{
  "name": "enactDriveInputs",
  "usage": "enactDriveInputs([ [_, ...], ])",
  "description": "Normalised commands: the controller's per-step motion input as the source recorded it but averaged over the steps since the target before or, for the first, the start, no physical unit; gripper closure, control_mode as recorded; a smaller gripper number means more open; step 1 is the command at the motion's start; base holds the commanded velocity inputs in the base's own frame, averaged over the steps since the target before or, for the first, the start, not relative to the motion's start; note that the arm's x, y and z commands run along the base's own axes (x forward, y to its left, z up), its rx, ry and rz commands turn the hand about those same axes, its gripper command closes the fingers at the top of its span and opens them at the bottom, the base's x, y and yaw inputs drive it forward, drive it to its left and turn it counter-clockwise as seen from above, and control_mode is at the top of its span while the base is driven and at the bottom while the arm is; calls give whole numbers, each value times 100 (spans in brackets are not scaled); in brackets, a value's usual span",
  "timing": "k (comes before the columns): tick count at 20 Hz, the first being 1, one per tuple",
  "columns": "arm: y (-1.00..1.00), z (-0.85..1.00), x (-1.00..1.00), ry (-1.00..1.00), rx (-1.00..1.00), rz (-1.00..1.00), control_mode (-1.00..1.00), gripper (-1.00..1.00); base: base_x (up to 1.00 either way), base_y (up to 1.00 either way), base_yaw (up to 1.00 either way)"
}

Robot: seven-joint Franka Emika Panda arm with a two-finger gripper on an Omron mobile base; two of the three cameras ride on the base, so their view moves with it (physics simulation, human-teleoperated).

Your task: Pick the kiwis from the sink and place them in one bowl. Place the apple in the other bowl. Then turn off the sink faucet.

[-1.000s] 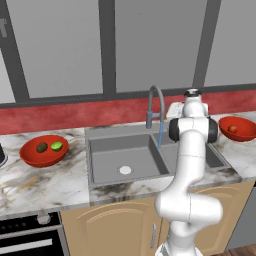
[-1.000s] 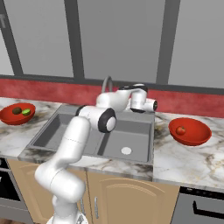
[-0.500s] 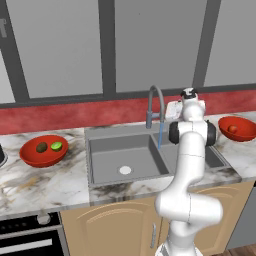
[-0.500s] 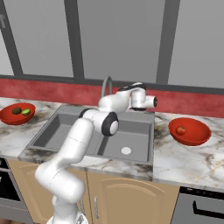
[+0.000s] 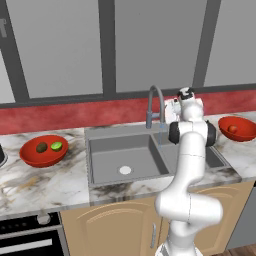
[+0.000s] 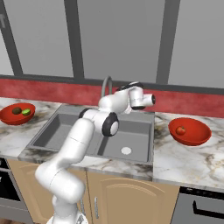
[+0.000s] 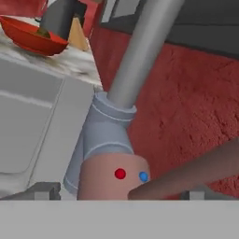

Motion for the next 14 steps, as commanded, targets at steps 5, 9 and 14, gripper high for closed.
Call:
enactDriveInputs([
  [5,100,14,-23,-70,-34,2,-100,-100,0,0,0],
  [9,100,14,-11,-68,-42,-1,-100,-100,0,0,0],
  [14,100,5,0,-51,-47,-5,-100,-100,0,0,0],
])
